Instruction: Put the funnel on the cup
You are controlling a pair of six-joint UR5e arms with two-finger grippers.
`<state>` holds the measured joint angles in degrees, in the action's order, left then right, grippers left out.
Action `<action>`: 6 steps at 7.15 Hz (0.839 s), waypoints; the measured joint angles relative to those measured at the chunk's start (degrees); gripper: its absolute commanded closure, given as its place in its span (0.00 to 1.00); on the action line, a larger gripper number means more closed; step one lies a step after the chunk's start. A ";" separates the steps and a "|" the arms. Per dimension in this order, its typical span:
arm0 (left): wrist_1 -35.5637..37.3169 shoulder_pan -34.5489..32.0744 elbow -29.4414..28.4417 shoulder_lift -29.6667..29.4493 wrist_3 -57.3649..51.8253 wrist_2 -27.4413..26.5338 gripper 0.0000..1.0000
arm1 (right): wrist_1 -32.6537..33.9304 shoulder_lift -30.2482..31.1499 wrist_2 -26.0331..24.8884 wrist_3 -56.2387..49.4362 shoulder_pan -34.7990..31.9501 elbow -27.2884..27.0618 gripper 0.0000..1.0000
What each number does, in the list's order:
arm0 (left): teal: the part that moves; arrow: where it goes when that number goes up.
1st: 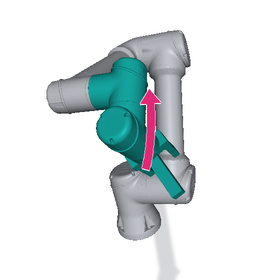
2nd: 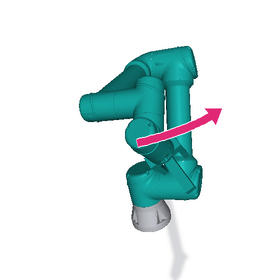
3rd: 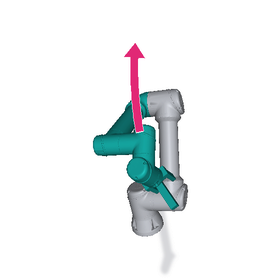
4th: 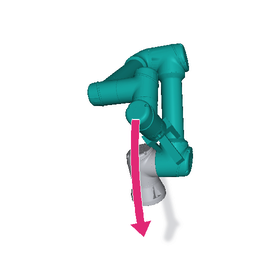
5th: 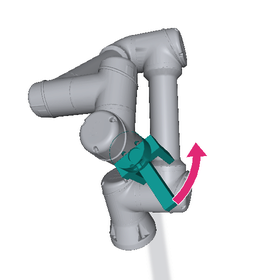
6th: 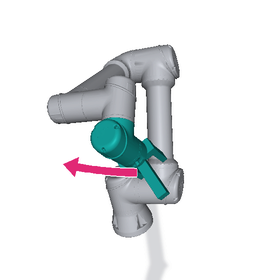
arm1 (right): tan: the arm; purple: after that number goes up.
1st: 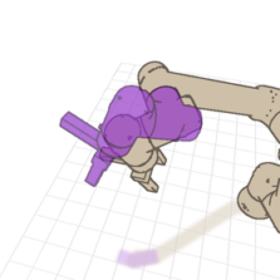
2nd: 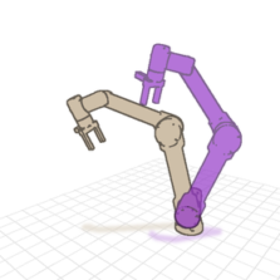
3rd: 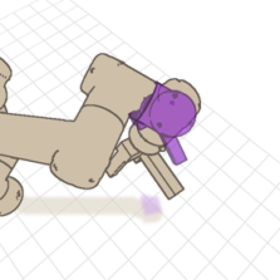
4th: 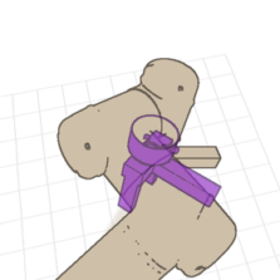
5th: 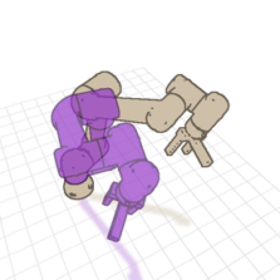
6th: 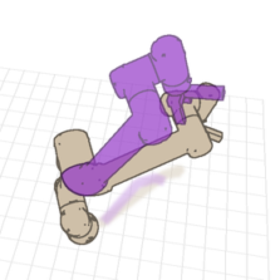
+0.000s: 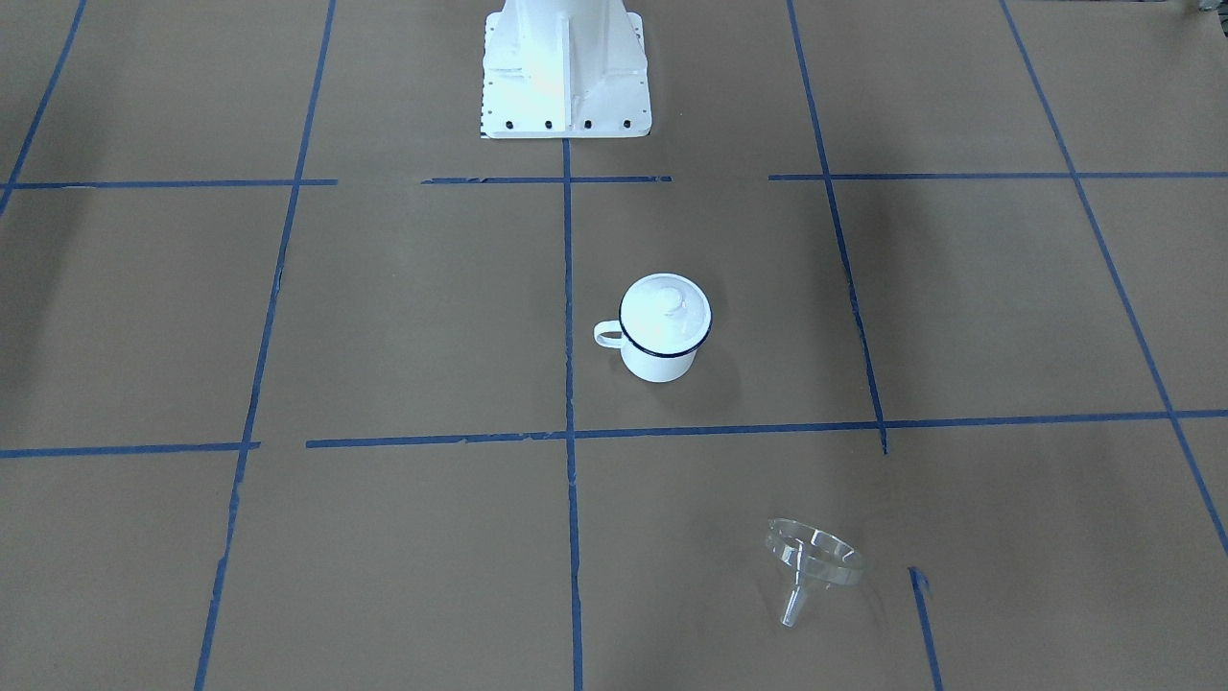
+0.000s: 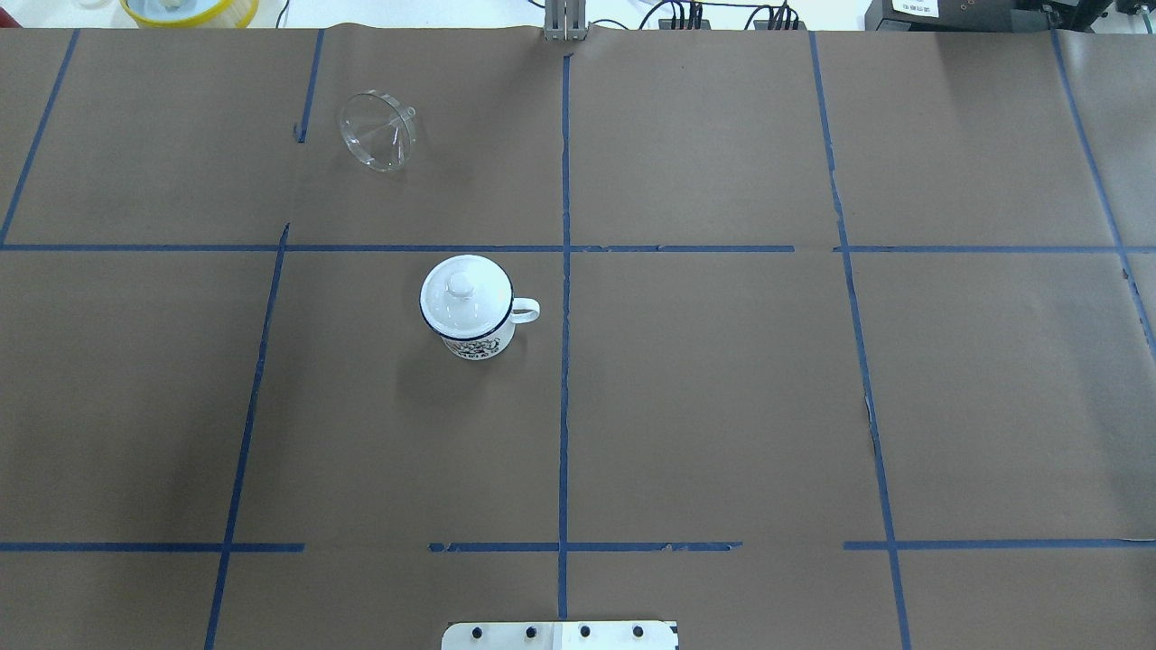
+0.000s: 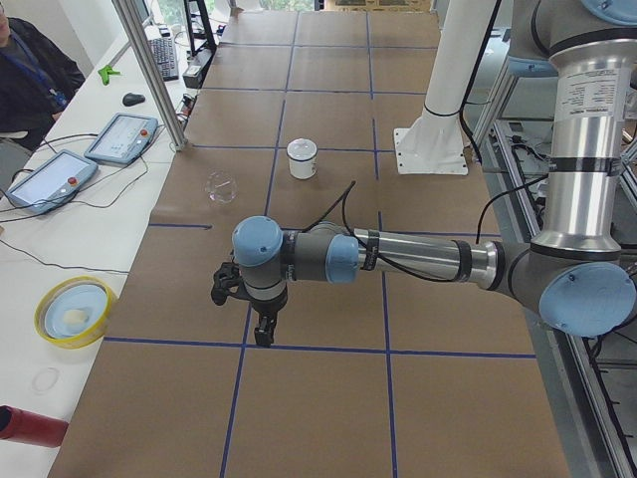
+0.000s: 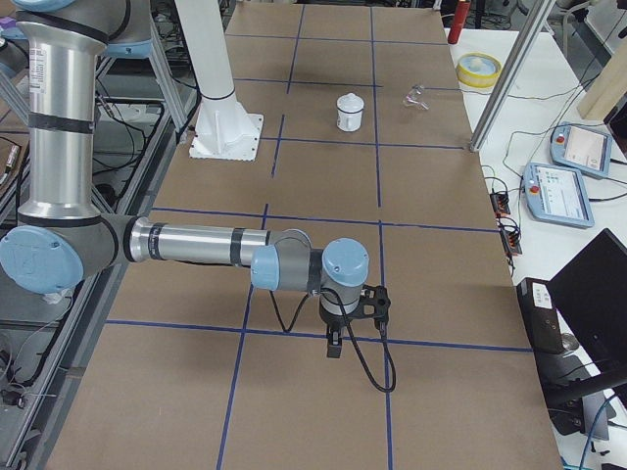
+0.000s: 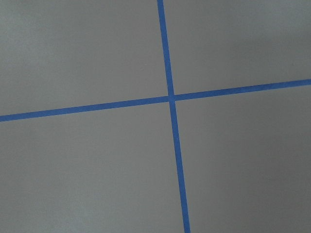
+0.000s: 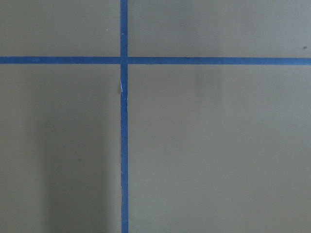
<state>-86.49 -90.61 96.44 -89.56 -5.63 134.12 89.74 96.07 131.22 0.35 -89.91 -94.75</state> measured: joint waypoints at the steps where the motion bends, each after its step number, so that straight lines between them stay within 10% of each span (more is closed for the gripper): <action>1: -0.02 0.00 -0.07 -0.01 0.00 0.00 0.00 | 0.00 0.00 0.00 0.00 0.00 0.00 0.00; 6: -3.18 0.11 0.26 -0.38 0.23 -0.37 0.00 | 0.00 0.00 0.00 0.00 0.00 0.00 0.00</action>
<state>-89.66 -90.50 96.69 -89.94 -5.40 133.75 89.74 96.06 131.22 0.35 -89.91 -94.75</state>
